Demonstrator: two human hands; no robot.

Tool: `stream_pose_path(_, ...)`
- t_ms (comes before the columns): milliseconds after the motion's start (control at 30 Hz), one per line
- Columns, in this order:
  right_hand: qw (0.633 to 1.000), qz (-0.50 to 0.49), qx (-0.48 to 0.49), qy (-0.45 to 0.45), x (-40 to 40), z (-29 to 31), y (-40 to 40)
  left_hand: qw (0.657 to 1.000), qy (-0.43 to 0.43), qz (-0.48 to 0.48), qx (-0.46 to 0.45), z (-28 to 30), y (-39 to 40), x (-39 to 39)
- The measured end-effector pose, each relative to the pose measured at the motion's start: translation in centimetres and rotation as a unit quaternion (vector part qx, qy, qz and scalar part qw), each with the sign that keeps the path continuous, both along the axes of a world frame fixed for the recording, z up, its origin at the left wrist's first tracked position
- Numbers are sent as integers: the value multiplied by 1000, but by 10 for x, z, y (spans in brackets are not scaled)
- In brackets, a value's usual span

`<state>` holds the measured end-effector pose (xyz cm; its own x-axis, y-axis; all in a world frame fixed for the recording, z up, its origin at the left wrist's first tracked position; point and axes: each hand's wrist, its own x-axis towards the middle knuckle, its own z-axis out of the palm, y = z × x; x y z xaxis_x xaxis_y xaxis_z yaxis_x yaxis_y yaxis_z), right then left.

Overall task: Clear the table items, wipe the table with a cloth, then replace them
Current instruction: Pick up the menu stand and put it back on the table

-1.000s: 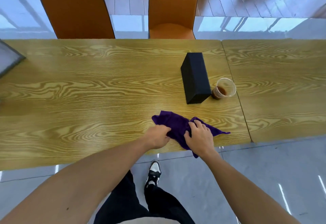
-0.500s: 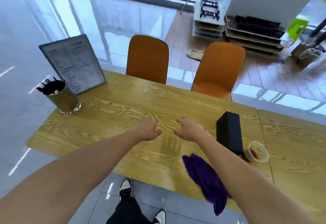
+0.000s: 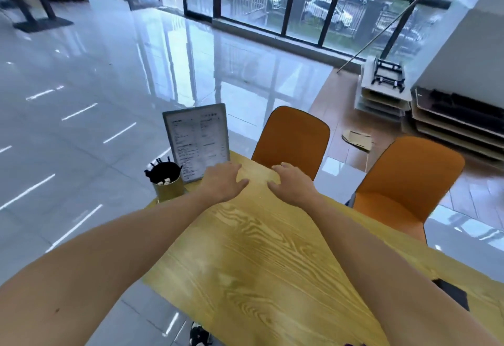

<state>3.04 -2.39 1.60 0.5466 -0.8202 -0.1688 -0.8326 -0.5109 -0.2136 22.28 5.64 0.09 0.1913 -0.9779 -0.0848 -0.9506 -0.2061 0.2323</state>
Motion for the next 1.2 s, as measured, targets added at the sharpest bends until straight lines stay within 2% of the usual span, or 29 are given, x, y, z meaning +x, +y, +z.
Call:
stream_pose_path(100,1000,9,-5,-23,51,0,-26,999,23,38,-26,2,-17,49)
stream_pose_path(333,998,5,15,-63,140,-12,-76,988,7,109,-107,-7,-47,140)
stream_pose_path(467,994,-17,52,-93,177,-30,-96,974,56,174,-130,-23,-65,176)
stream_pose_path(667,977,-85,130,-147,218,-64,-123,928,149,308,-145,-54,-88,213)
stream_pose_path(800,956,-136,184,-183,234,-82,-139,890,240,379,-77,-72,-103,232)
stream_pose_path(900,938,-172,220,-205,244,-91,-149,872,307,381,-34,-88,-112,246)
stream_pose_path(1000,922,-201,243,-224,254,-101,-157,828,415,374,-45,-98,-117,254)
stream_pose_path(1200,890,-213,275,-294,266,-121,-172,812,432,389,-43,-112,-121,260)
